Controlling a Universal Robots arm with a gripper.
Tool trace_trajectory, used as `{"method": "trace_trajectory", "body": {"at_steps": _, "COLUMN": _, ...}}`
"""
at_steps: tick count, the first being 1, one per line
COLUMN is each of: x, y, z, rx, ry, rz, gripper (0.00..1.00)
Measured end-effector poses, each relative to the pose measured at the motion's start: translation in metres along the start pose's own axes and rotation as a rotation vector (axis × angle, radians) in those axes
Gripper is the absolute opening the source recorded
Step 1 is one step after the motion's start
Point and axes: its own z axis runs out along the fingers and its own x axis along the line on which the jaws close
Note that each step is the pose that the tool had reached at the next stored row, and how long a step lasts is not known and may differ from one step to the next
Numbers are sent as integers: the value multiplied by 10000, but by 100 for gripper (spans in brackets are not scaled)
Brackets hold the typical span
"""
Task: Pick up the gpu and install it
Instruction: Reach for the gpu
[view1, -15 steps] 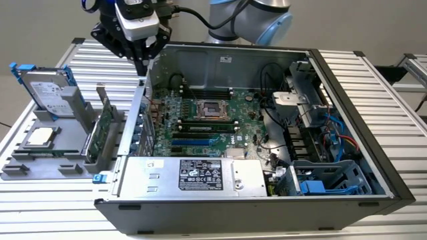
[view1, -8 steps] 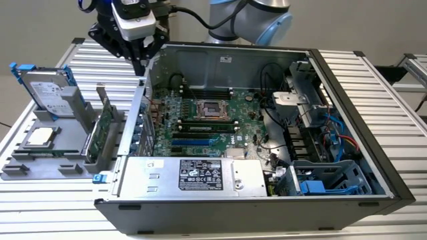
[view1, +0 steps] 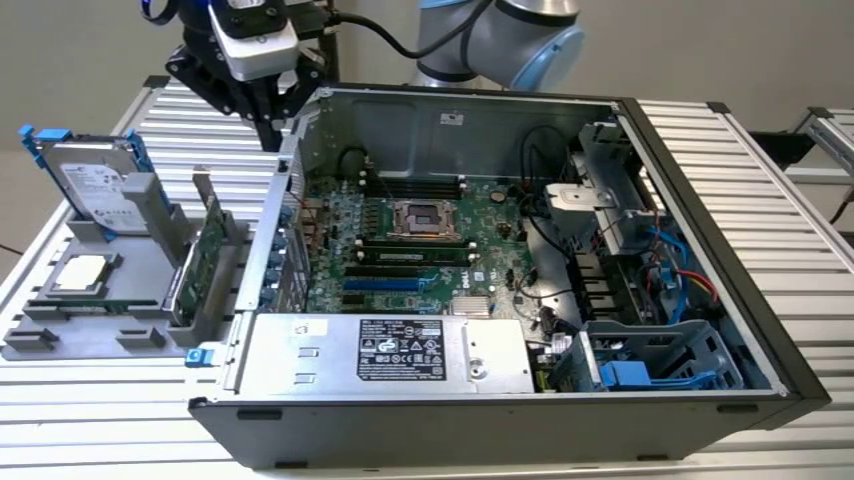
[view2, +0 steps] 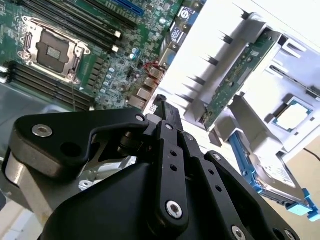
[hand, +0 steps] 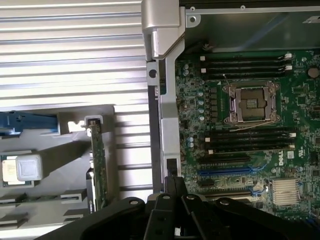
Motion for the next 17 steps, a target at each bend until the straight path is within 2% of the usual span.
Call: {"method": "trace_trajectory", "body": {"at_steps": 17, "x": 278, "y": -31, "z": -13, "rx": -7, "ry": 1, "rz": 1, "gripper": 0}}
